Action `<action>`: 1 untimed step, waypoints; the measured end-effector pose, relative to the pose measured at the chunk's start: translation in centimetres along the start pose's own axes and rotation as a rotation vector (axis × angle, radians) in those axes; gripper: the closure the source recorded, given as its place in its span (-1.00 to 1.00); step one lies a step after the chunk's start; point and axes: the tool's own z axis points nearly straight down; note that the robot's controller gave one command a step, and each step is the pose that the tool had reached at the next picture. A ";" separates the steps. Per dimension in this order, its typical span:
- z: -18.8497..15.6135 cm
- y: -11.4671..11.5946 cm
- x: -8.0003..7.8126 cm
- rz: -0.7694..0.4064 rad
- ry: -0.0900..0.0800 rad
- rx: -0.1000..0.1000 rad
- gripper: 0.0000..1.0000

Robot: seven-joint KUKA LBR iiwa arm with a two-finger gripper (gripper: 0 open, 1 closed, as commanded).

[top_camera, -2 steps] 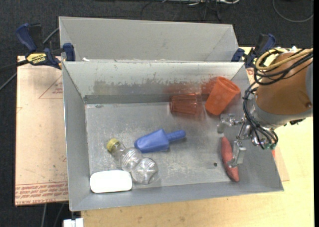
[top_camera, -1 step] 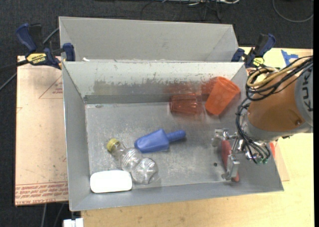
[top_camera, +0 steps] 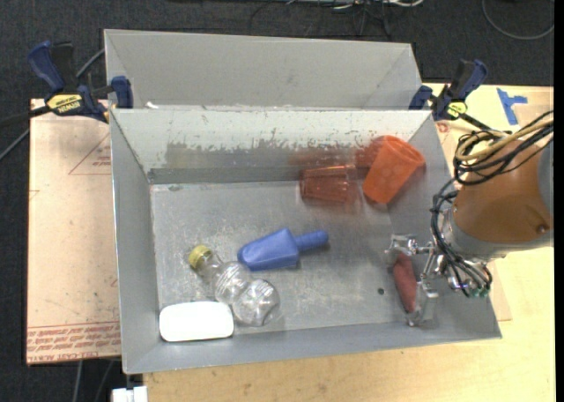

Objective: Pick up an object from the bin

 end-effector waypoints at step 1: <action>1.1 0.0 0.4 0.047 -0.001 -0.008 -1.00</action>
Offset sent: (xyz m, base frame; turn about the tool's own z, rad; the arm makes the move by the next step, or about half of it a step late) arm 0.0286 0.0009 -0.0178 -0.0386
